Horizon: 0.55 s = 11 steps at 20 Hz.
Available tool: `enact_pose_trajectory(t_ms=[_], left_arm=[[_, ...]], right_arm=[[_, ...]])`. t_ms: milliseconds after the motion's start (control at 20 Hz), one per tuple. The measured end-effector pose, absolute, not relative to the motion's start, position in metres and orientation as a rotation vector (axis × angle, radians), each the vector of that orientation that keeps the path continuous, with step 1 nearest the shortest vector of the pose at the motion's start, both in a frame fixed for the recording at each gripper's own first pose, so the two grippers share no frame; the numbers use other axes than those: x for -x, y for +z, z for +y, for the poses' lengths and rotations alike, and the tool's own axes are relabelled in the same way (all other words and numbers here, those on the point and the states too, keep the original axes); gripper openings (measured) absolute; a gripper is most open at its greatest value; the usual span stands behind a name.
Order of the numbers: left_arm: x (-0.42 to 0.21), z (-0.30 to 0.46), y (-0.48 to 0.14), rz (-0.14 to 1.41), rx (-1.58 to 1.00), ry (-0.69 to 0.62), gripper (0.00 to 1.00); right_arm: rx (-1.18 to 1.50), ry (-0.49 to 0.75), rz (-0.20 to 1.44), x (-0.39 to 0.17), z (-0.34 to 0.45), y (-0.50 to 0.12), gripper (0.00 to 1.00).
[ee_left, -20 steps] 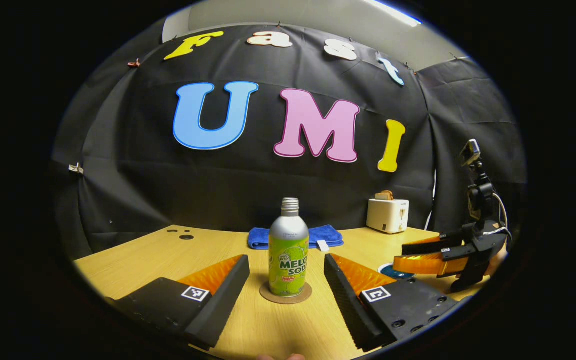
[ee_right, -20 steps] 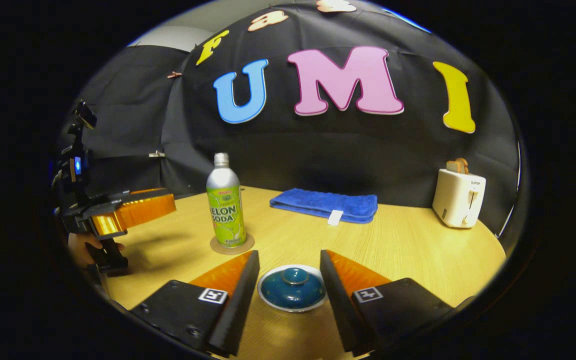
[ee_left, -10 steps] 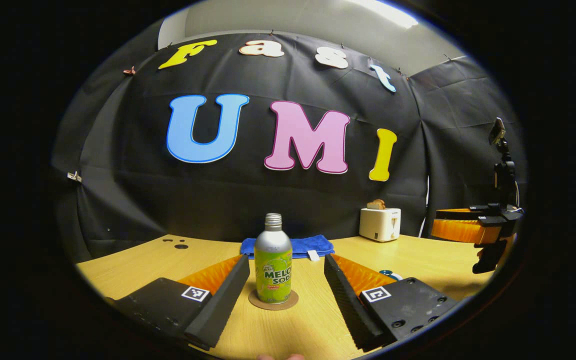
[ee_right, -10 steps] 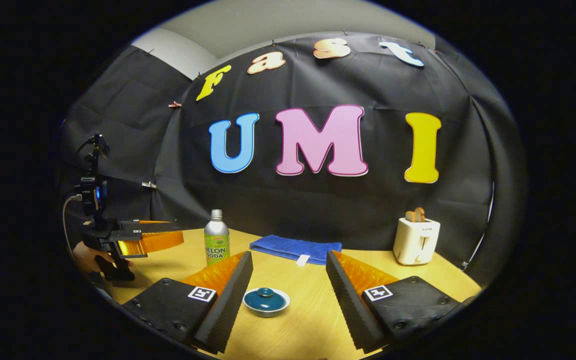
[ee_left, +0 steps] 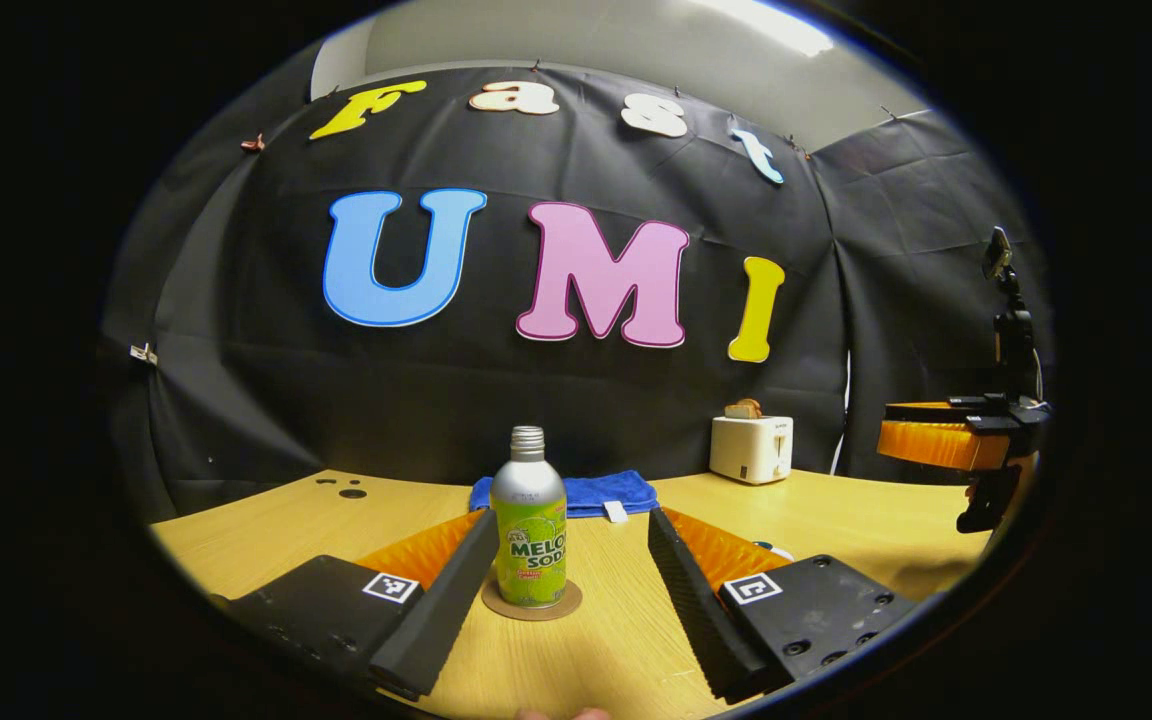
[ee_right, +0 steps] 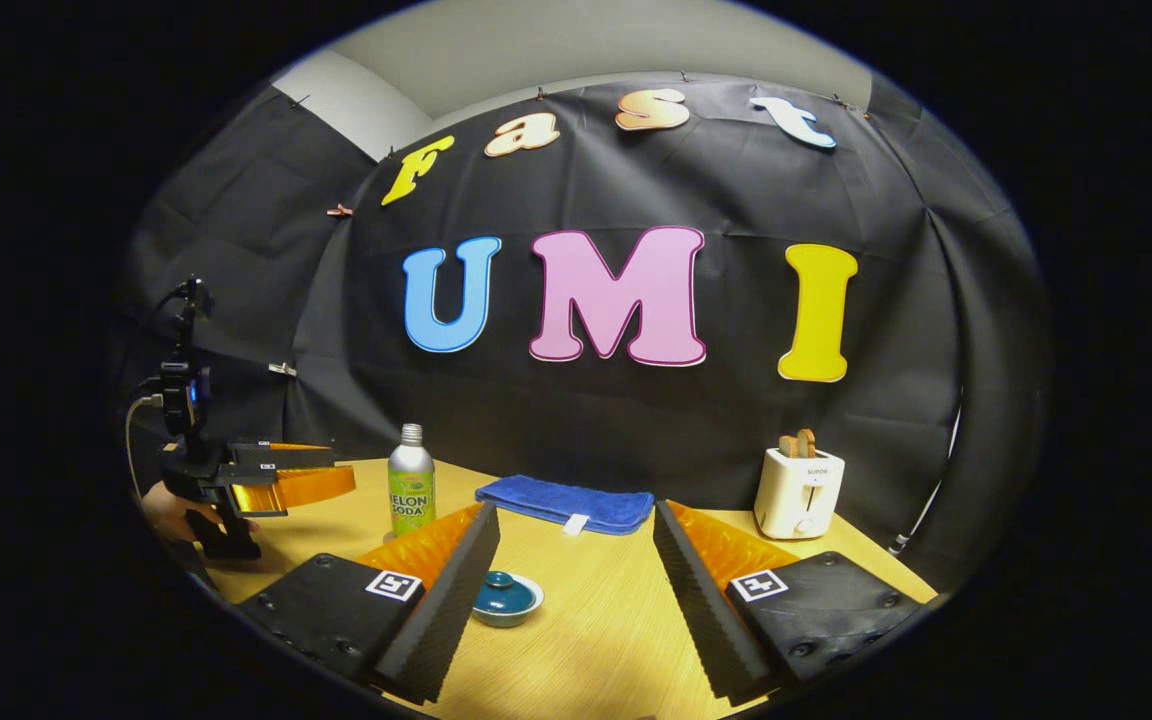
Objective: Open the teacup lid with one hand, grasp the water bottle and pour water into the teacup with the other hand; after pouring, place the water bottle on the coaster and then close the teacup lid.
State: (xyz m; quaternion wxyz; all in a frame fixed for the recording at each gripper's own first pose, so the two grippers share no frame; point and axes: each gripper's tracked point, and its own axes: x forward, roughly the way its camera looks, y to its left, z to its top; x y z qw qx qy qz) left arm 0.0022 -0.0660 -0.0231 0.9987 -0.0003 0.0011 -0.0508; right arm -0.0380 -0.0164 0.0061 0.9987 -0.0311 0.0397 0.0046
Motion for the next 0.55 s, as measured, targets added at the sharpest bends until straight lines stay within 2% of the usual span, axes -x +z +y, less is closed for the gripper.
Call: enact_pose_trajectory(t_ms=[550], left_arm=[[-0.0032,-0.0632,-0.025,0.006,-0.008,-0.098,0.95]], right_arm=[[0.058,0.012,0.09,0.0363,-0.0145,0.0008,0.96]])
